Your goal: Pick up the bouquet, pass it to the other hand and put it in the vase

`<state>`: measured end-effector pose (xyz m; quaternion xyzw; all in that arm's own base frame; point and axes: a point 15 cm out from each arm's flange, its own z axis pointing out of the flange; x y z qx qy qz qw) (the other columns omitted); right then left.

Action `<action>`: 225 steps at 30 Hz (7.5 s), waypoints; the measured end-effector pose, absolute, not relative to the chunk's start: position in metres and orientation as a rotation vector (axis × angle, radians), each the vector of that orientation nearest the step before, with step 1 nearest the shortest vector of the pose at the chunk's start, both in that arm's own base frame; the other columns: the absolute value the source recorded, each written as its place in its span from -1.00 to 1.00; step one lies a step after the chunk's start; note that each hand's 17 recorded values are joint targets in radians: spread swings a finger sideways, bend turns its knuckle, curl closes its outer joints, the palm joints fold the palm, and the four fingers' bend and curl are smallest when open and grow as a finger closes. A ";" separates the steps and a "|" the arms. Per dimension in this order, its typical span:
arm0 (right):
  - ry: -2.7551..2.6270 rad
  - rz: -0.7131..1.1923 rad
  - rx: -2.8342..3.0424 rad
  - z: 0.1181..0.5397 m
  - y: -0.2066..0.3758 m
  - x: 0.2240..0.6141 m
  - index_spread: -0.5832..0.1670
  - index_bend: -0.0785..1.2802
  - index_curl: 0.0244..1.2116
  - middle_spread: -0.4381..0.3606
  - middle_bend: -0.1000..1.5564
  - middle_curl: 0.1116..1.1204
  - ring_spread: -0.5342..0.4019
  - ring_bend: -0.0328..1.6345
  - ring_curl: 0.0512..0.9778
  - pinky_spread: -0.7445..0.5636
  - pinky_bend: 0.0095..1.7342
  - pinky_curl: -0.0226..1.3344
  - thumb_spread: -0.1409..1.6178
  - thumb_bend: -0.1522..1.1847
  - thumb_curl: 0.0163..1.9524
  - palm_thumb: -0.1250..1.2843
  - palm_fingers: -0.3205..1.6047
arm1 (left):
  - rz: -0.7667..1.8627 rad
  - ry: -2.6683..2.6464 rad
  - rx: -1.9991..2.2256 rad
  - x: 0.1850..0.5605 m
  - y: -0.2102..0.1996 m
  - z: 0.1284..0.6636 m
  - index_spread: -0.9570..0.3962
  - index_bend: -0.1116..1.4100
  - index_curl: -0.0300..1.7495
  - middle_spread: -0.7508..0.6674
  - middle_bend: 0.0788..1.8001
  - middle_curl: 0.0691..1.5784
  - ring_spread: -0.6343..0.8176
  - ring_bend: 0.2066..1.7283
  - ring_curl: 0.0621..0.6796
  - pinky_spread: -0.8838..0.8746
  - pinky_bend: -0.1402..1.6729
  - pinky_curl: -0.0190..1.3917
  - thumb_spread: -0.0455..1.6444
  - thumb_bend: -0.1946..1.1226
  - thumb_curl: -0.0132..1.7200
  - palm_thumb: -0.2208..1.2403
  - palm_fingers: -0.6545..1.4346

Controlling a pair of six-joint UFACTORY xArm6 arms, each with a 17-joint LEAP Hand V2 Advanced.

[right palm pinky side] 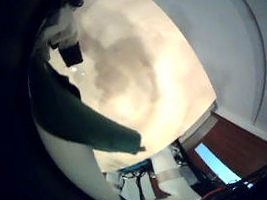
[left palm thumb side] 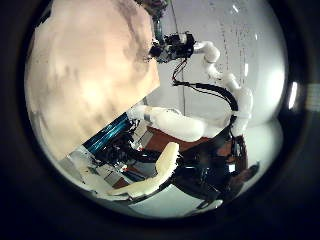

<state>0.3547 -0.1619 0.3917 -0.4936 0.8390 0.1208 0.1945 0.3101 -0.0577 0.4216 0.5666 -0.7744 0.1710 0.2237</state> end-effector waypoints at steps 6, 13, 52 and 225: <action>2.147 0.399 -1.369 0.435 -0.146 0.347 -0.21 0.58 0.60 -0.24 0.76 0.25 -0.28 0.77 0.21 -0.18 0.61 -0.04 -0.13 -0.79 -0.19 0.89 0.51 | 0.496 -2.108 1.574 0.311 -0.052 0.419 0.88 -0.63 -0.63 0.87 -0.88 -0.77 0.81 -0.66 -0.50 0.72 -0.57 -0.53 -0.03 -0.76 -0.60 -0.34 -0.39; 1.826 0.473 -1.448 0.465 -0.109 0.344 -0.17 0.59 0.62 -0.23 0.77 0.24 -0.28 0.76 0.22 -0.18 0.56 0.03 -0.27 -0.79 -0.13 0.89 0.50 | 0.513 -2.090 1.583 0.313 -0.049 0.420 0.88 -0.63 -0.62 0.86 -0.88 -0.77 0.80 -0.64 -0.48 0.71 -0.57 -0.52 -0.03 -0.76 -0.60 -0.34 -0.39; 0.903 0.889 -1.657 0.421 0.042 0.354 -0.12 0.68 0.59 -0.23 0.78 0.23 -0.27 0.75 0.26 -0.25 0.34 0.35 -0.63 -0.80 -0.06 0.78 0.51 | 1.020 -1.743 1.336 0.315 -0.020 0.491 0.85 -0.63 -0.61 0.79 -0.87 -0.72 0.71 -0.57 -0.49 0.68 -0.56 -0.52 -0.03 -0.76 -0.61 -0.40 -0.32; 1.042 0.904 -1.639 0.375 0.099 0.411 -0.48 -0.66 -0.67 0.34 -0.67 -0.72 0.55 -0.47 -0.54 0.75 -0.35 -0.51 0.27 -0.81 -0.65 0.06 -0.70 | 1.563 -1.461 1.472 0.432 0.176 0.528 -0.16 -0.62 0.93 -0.86 -0.01 0.51 -0.69 0.60 0.75 -0.69 0.37 -0.03 -0.77 -0.75 0.12 0.87 0.63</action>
